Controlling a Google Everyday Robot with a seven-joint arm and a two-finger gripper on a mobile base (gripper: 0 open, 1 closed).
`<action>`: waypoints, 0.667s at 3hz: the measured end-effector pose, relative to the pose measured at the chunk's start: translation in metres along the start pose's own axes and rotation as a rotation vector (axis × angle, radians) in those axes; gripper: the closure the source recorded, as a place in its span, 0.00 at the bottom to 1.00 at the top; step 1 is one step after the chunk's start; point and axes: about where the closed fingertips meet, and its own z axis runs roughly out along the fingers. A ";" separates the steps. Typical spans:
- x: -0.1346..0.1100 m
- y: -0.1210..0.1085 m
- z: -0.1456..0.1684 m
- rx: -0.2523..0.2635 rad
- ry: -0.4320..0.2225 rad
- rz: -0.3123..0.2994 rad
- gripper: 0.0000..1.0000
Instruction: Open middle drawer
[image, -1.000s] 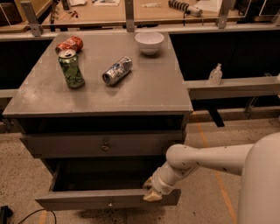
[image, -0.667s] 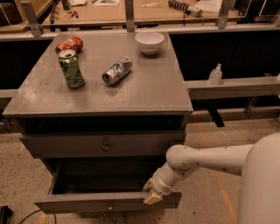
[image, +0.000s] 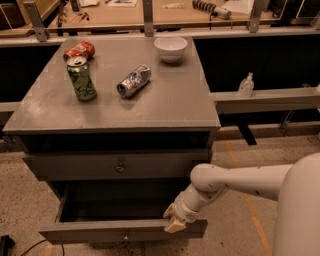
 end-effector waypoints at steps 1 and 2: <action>-0.005 -0.003 -0.007 0.017 -0.011 -0.010 0.36; -0.018 -0.010 -0.024 0.063 -0.023 -0.033 0.13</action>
Offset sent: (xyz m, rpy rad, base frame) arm 0.0366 0.0040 0.0561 0.0421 -0.1469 -0.0245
